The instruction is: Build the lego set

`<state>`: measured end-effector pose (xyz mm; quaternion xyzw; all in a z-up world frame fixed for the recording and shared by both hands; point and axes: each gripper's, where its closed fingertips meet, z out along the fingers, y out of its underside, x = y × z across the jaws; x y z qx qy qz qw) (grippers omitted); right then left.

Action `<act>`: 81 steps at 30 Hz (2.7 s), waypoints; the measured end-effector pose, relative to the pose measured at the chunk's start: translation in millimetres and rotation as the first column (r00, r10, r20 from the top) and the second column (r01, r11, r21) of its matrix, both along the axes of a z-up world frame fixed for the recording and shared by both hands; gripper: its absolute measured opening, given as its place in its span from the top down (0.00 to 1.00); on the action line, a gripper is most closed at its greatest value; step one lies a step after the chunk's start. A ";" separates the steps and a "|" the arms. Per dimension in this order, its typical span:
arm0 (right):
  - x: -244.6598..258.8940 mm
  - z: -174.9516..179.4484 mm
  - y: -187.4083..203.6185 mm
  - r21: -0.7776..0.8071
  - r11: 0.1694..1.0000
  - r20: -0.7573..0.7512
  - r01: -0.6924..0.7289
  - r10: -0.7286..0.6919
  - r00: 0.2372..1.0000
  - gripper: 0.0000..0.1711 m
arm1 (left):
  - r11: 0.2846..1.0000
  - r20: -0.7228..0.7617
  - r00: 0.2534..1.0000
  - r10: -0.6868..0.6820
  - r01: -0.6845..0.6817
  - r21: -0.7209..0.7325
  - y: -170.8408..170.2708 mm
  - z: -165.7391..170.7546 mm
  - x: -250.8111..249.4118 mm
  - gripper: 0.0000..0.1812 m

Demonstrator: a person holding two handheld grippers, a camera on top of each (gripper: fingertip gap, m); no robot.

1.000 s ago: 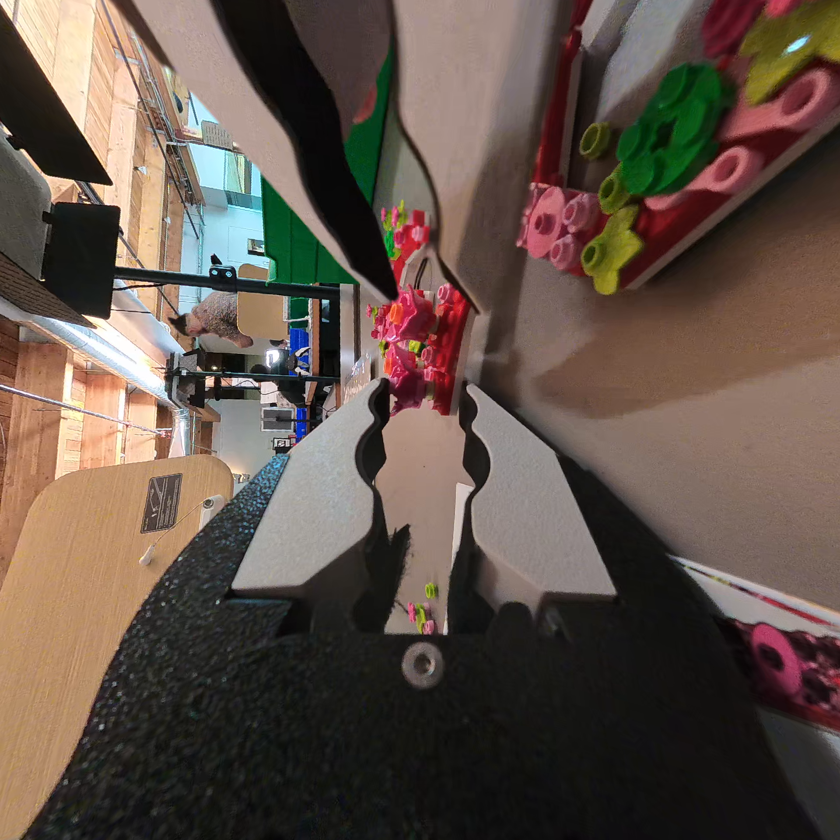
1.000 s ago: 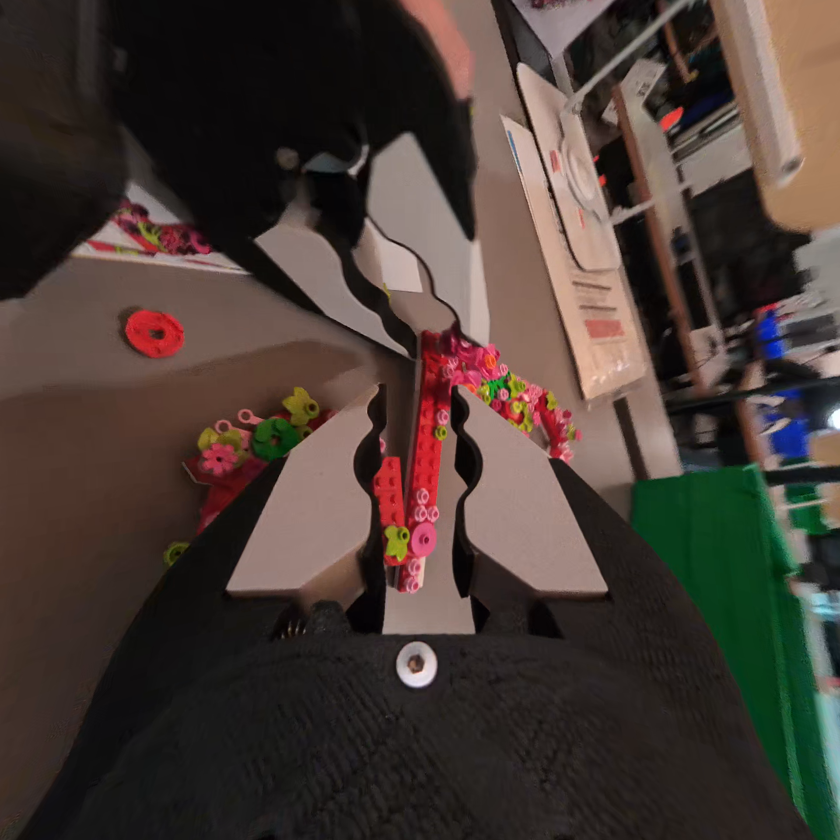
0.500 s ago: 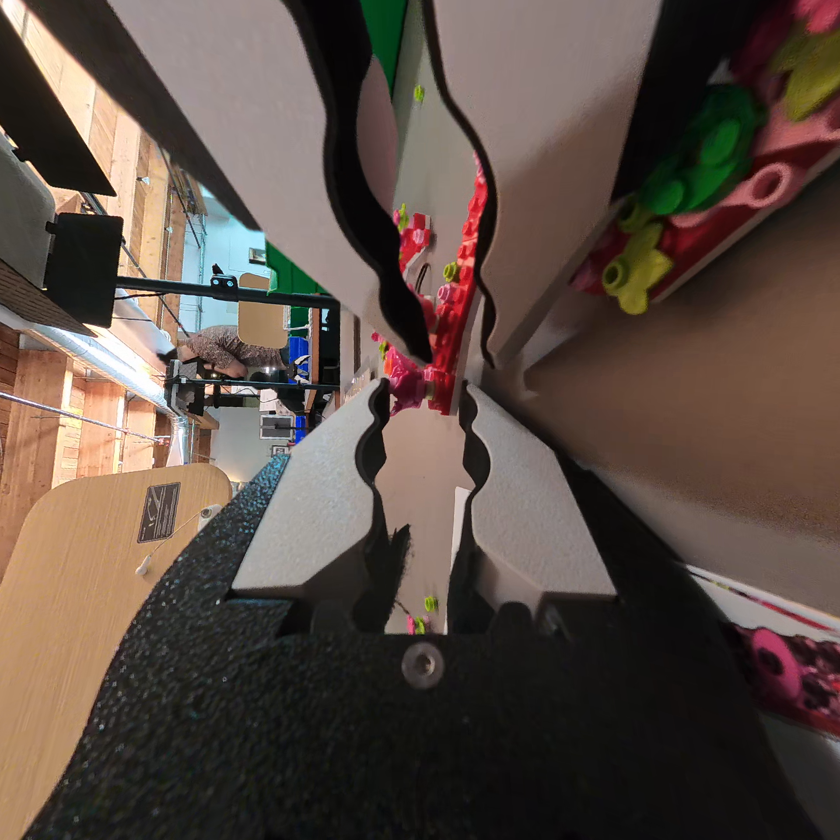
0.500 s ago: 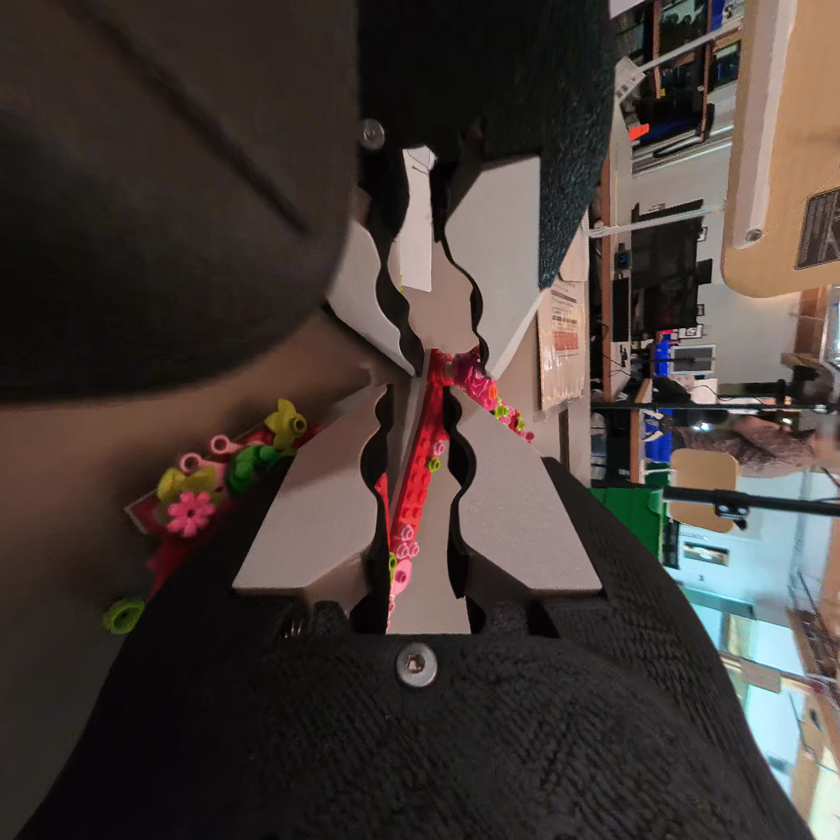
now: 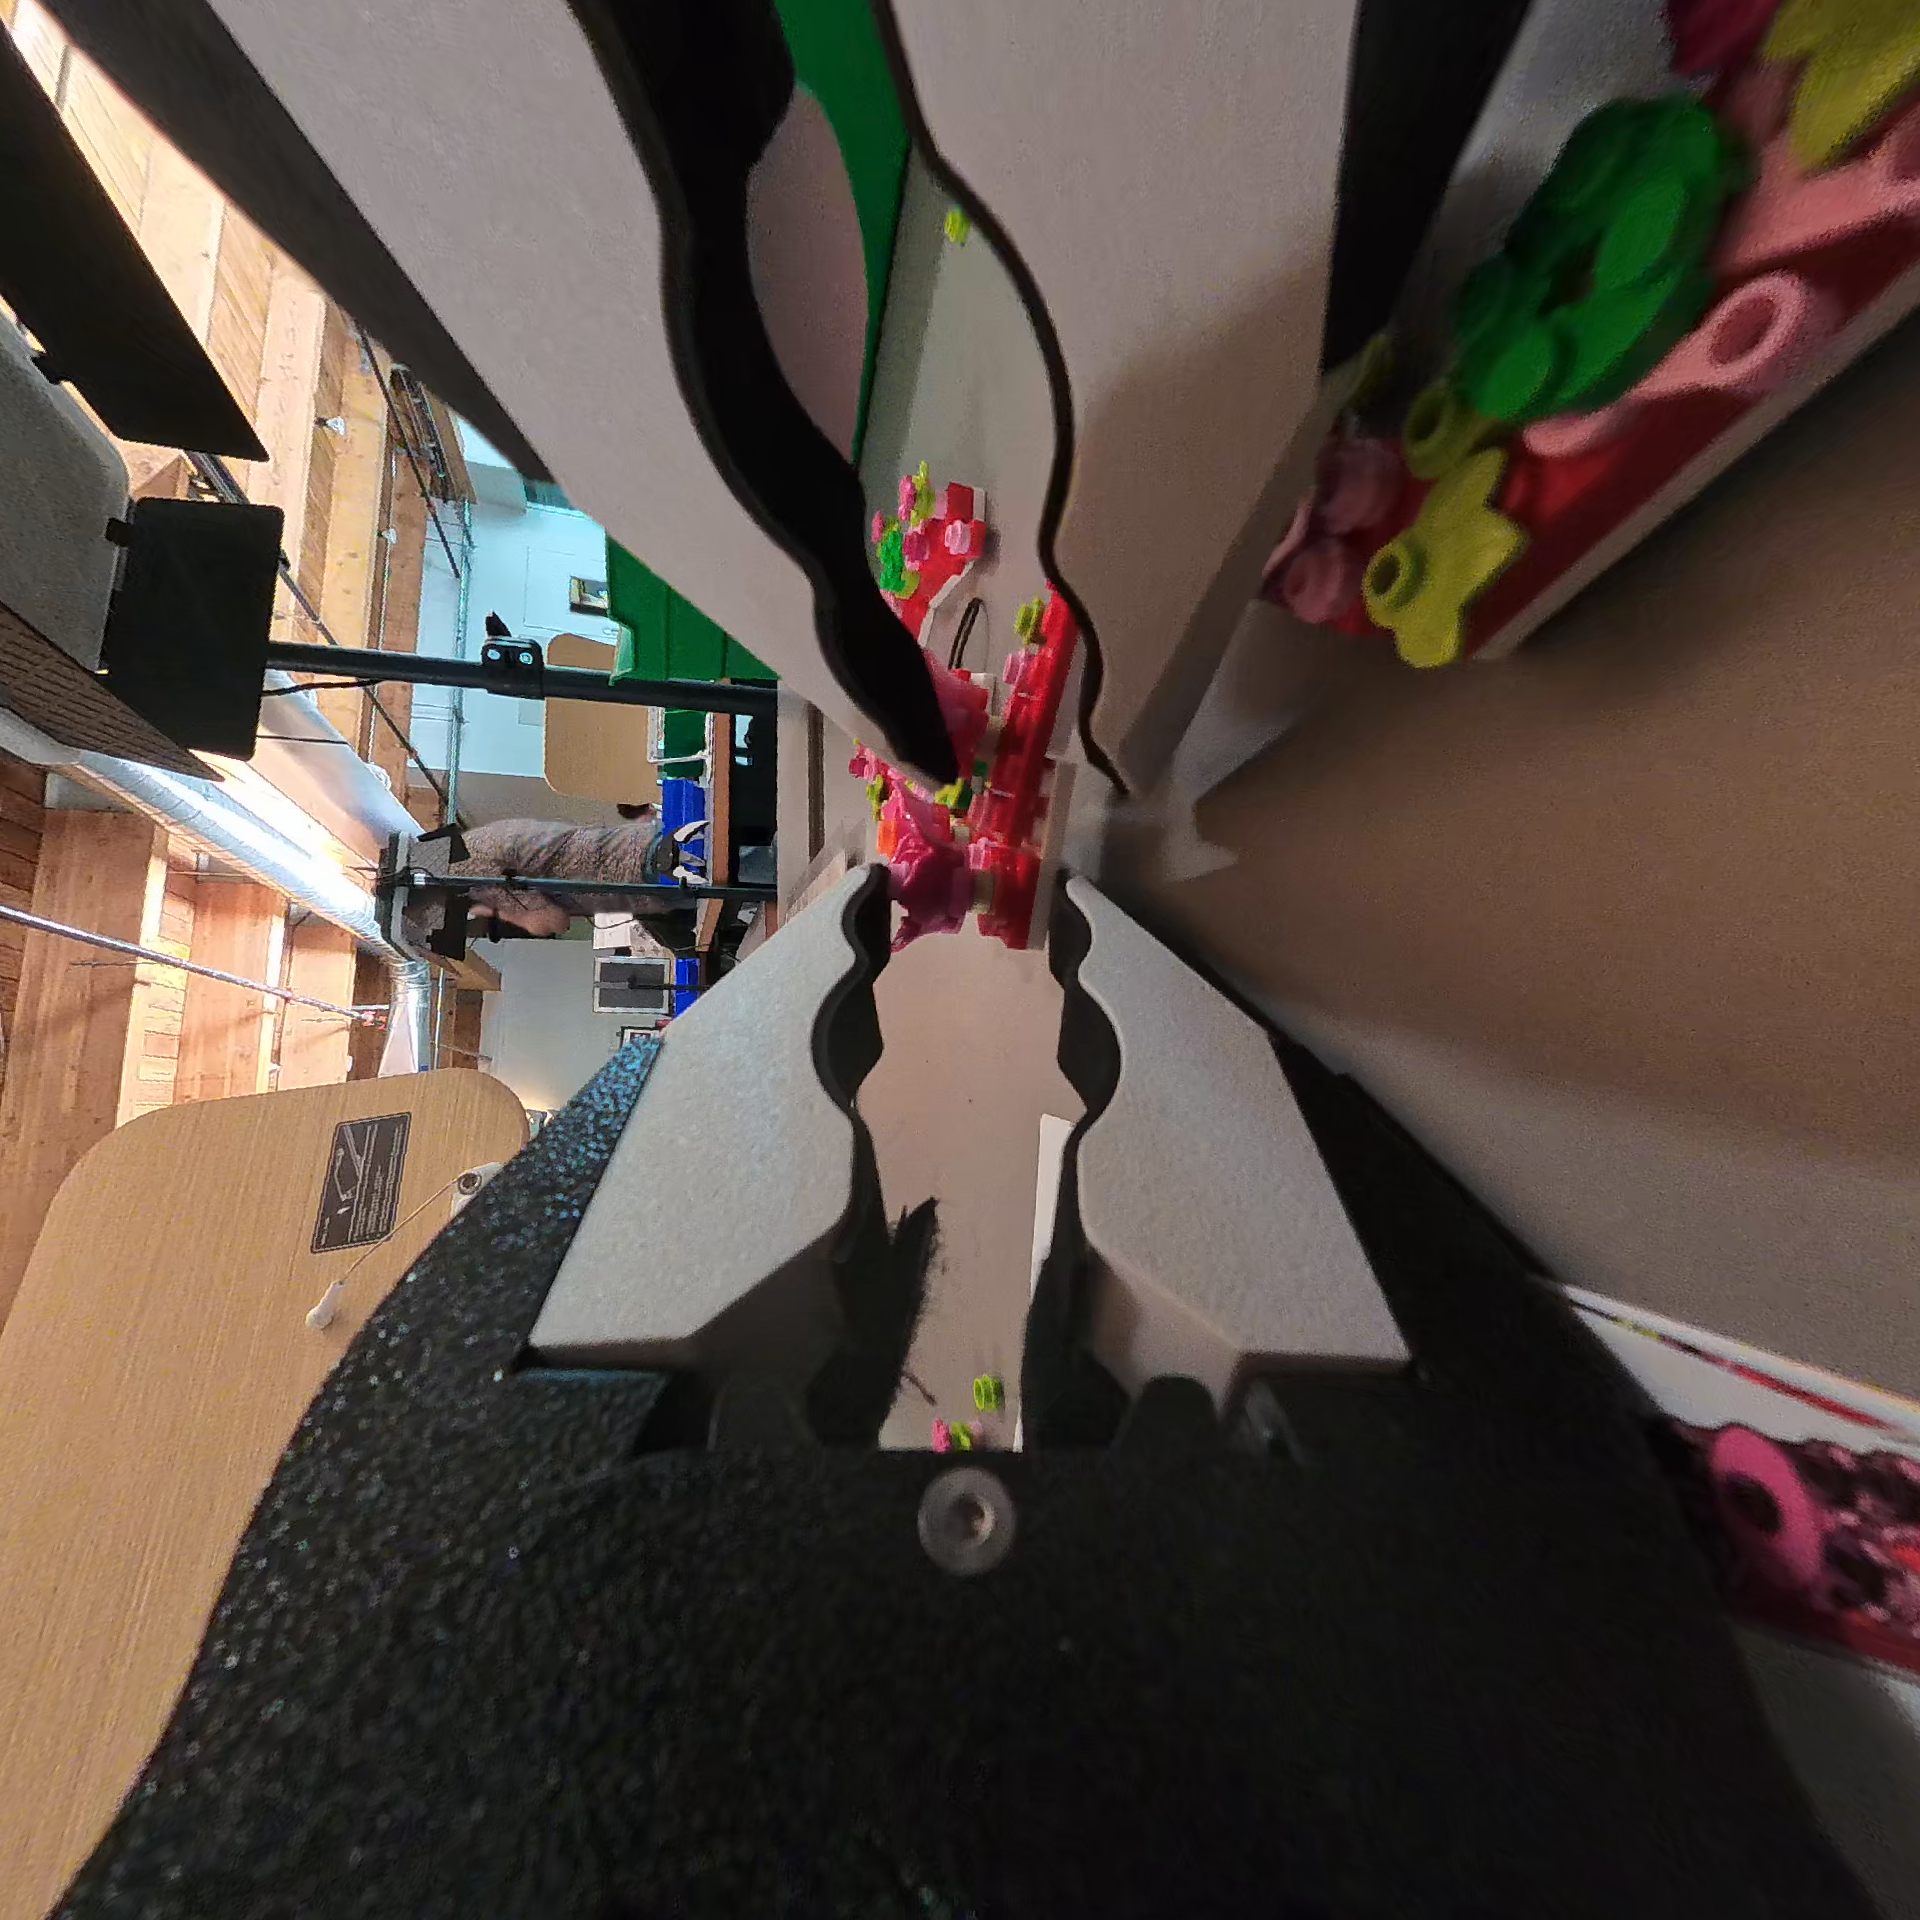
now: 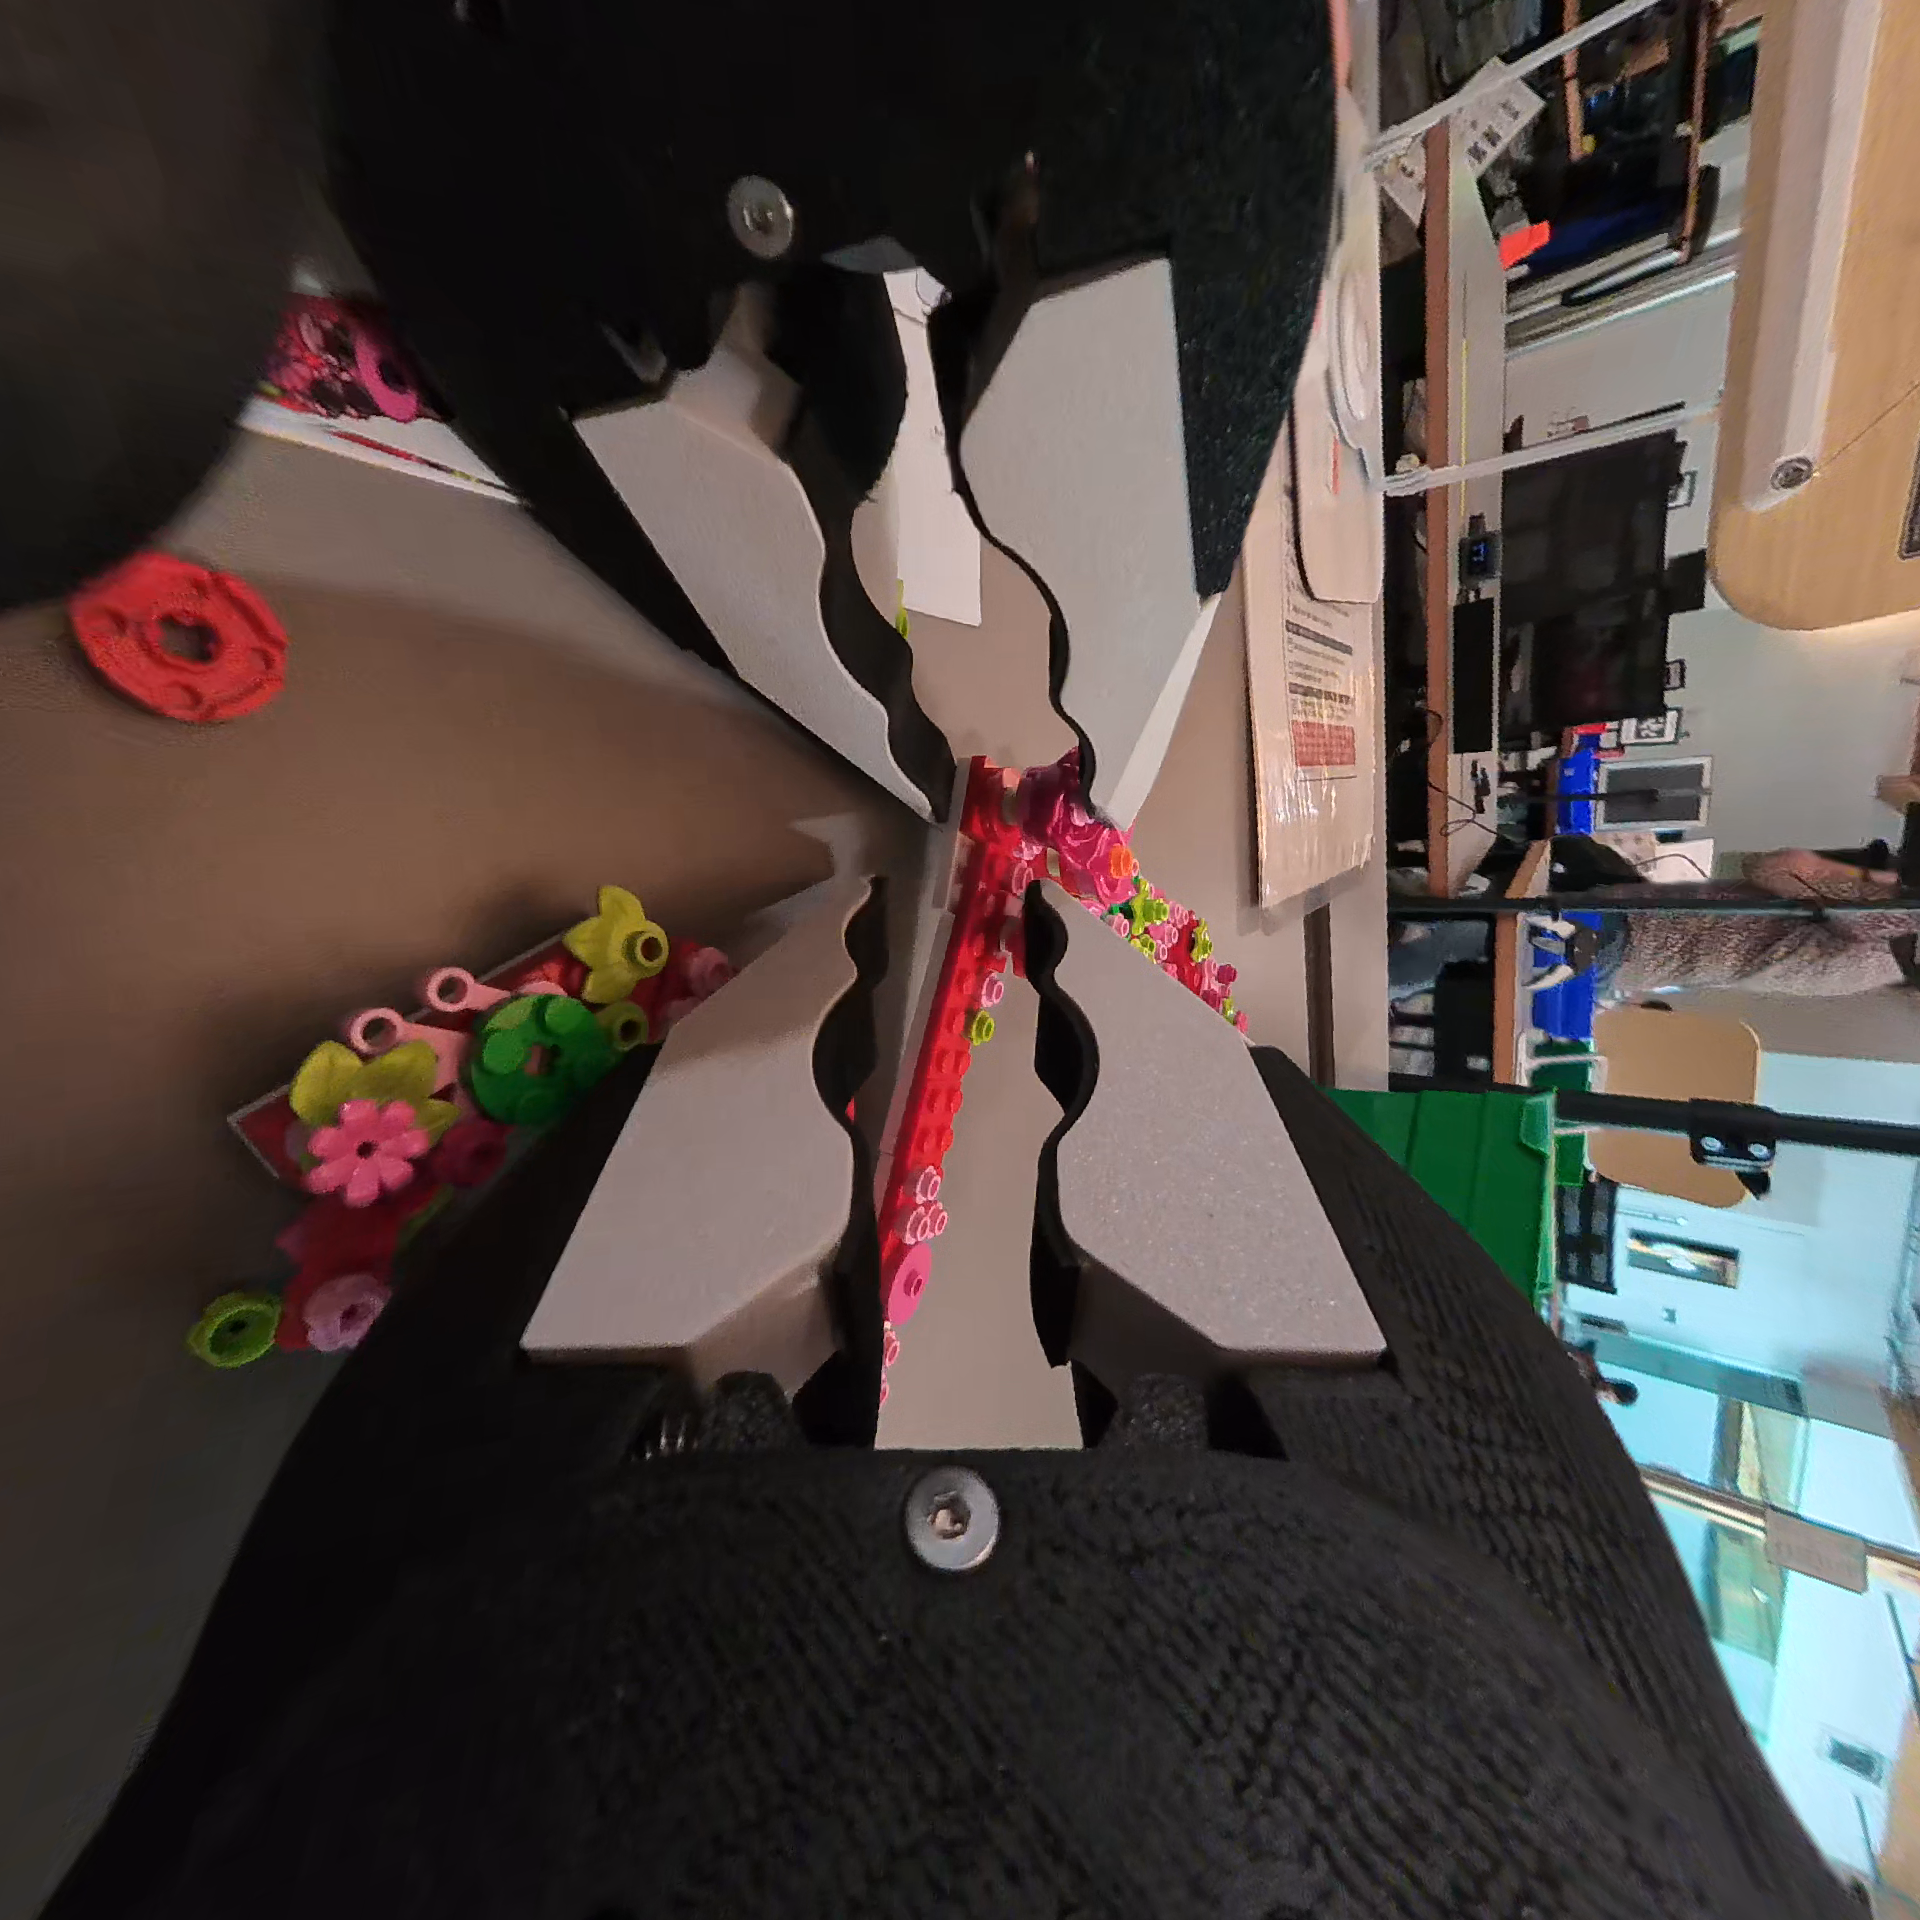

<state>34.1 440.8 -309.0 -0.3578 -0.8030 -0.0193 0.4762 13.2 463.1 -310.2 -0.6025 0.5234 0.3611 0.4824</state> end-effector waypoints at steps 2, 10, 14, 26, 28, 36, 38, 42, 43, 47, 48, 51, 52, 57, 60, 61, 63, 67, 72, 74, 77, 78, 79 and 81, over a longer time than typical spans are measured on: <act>0.7 1.9 -2.3 -0.009 1.000 -0.009 -0.017 0.017 1.000 0.86 | 1.000 0.005 1.000 -0.003 0.003 -0.001 -0.1 0.0 0.0 0.84; 3.6 3.7 -5.6 0.033 0.995 -0.059 -0.093 0.095 0.994 0.85 | 1.000 0.015 1.000 -0.014 0.014 -0.004 0.8 -0.3 0.6 0.84; 4.1 2.5 -3.1 0.053 0.994 -0.060 -0.098 0.102 0.993 0.86 | 1.000 0.031 0.999 -0.017 0.017 -0.006 0.9 0.3 1.3 0.84; -1.3 -1.5 4.5 0.151 0.986 -0.059 -0.067 0.077 0.995 0.93 | 0.999 0.067 0.997 -0.034 0.034 -0.004 4.7 2.3 4.9 0.84; -1.2 -1.2 5.2 0.150 0.987 -0.069 -0.055 0.066 0.995 0.93 | 0.999 0.070 0.997 -0.034 0.035 -0.004 5.4 2.6 5.1 0.84; -1.0 -0.7 6.2 0.165 0.985 -0.081 -0.055 0.070 0.994 0.94 | 0.999 0.075 0.996 -0.041 0.041 -0.003 7.6 3.6 6.2 0.84; -1.1 -0.7 6.0 0.173 0.983 -0.077 -0.065 0.079 0.994 0.95 | 0.999 0.077 0.996 -0.042 0.042 -0.004 7.7 3.6 6.3 0.84; -0.7 -1.0 5.9 0.182 0.980 -0.069 -0.079 0.093 0.993 0.95 | 0.999 0.081 0.996 -0.049 0.050 -0.008 7.6 3.6 7.3 0.84; -0.5 -1.3 6.1 0.177 0.981 -0.068 -0.079 0.092 0.993 0.95 | 0.999 0.076 0.996 -0.050 0.051 -0.007 7.7 3.5 7.7 0.84; 0.2 -2.4 7.0 0.175 0.982 -0.051 -0.070 0.080 0.996 0.96 | 0.999 0.065 0.997 -0.050 0.051 -0.006 8.1 3.0 8.9 0.84; 0.3 -2.6 7.2 0.177 0.982 -0.045 -0.067 0.076 0.996 0.96 | 0.999 0.065 0.997 -0.051 0.051 -0.008 8.0 2.9 9.1 0.84; 0.2 -3.0 8.0 0.195 0.978 -0.026 -0.067 0.073 0.997 0.96 | 0.999 0.062 0.997 -0.049 0.049 -0.009 8.1 2.6 9.2 0.84; 0.2 -3.1 8.2 0.196 0.978 -0.024 -0.067 0.073 0.997 0.96 | 0.999 0.061 0.997 -0.050 0.050 -0.009 8.1 2.4 9.1 0.84; 0.7 -4.3 9.5 0.181 0.981 -0.009 -0.069 0.072 0.997 0.97 | 0.998 0.068 0.996 -0.053 0.054 -0.021 8.1 0.9 9.7 0.84; -0.1 -4.5 10.7 0.173 0.983 -0.013 -0.067 0.070 0.997 0.97 | 0.998 0.064 0.997 -0.051 0.052 -0.022 8.3 0.6 9.1 0.84; -0.4 -4.5 11.1 0.165 0.984 -0.018 -0.065 0.069 0.997 0.96 | 0.999 0.060 0.997 -0.048 0.049 -0.021 8.5 0.7 8.8 0.84; -0.5 -4.7 11.9 0.135 0.989 -0.034 -0.052 0.057 0.998 0.96 | 0.999 0.048 0.998 -0.046 0.047 -0.017 8.8 1.2 8.5 0.85; 2.1 -3.0 8.3 0.090 0.995 -0.056 -0.049 0.054 0.997 0.94 | 0.998 0.026 0.998 -0.053 0.054 -0.013 7.8 0.8 11.0 0.84; 15.4 16.3 -10.3 0.042 0.986 -0.173 -0.162 0.167 0.971 0.90 | 0.998 0.015 0.998 -0.064 0.065 -0.019 6.1 -0.3 14.5 0.84; 21.9 33.1 -11.5 0.055 0.983 -0.268 -0.178 0.186 0.945 0.90 | 0.996 0.038 0.997 -0.073 0.075 -0.050 3.7 -1.0 16.3 0.84; 34.4 64.4 4.8 0.037 0.991 -0.466 -0.126 0.129 0.875 0.89 | 0.995 0.038 0.998 -0.054 0.057 -0.085 2.9 0.4 13.8 0.80; 40.0 75.6 14.6 0.010 0.996 -0.542 -0.094 0.084 0.836 0.89 | 0.994 0.041 0.998 -0.049 0.053 -0.096 2.4 1.4 13.3 0.78; 46.7 86.4 25.3 -0.020 0.998 -0.615 -0.062 0.037 0.788 0.89 | 0.993 0.049 0.997 -0.051 0.056 -0.106 1.6 2.4 13.6 0.77; 62.0 102.4 46.5 -0.069 0.998 -0.725 -0.003 -0.048 0.687 0.89 | 0.989 0.071 0.996 -0.054 0.064 -0.135 -0.5 3.7 13.8 0.74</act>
